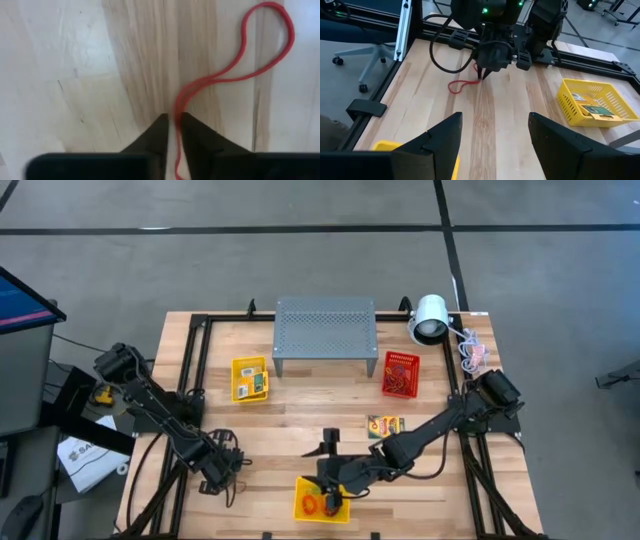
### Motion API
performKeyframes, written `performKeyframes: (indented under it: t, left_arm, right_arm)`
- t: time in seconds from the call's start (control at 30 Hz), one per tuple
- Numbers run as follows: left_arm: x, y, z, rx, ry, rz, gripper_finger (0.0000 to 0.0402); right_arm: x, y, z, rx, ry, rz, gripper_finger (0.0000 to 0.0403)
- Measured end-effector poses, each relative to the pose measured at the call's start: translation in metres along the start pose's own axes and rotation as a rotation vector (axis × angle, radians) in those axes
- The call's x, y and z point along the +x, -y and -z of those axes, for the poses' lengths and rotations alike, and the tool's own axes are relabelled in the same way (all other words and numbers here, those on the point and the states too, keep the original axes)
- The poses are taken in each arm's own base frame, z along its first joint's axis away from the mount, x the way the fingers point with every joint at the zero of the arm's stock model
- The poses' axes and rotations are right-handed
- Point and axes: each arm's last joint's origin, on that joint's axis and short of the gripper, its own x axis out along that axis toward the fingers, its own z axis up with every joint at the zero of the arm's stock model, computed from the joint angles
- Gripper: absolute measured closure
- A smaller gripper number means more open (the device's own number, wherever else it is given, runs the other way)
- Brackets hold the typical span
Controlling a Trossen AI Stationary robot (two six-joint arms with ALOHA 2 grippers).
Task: Pick & Place Office Desk Supplies
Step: Put the red rubber band into the red bin
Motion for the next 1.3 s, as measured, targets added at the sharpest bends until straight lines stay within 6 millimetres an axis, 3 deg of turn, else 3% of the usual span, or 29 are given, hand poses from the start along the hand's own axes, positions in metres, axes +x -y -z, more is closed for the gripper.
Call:
performKeyframes:
  t: [0.1, 0.53, 0.7, 0.93, 1.3]
  left_arm:
    - [0.0, 0.0, -0.001, 0.004, 0.003, 0.003, 0.0394]
    - [0.0, -0.01, -0.008, -0.022, -0.031, 0.042, 0.0399]
    - [-0.003, -0.016, -0.019, -0.01, 0.006, 0.051, 0.0399]
    - [-0.031, -0.026, -0.038, -0.001, 0.212, 0.147, 0.0399]
    - [-0.096, -0.037, -0.041, 0.052, 0.655, 0.237, 0.0399]
  right_arm:
    - [0.0, 0.0, 0.0, 0.0, 0.0, 0.0, 0.0179]
    - [0.0, 0.0, 0.002, -0.011, -0.02, 0.0, 0.0179]
    - [0.001, 0.001, 0.003, -0.013, -0.027, 0.004, 0.0179]
    - [0.002, 0.004, 0.003, -0.004, -0.032, 0.011, 0.0179]
    - [0.004, 0.009, 0.006, 0.035, -0.067, 0.027, 0.0179]
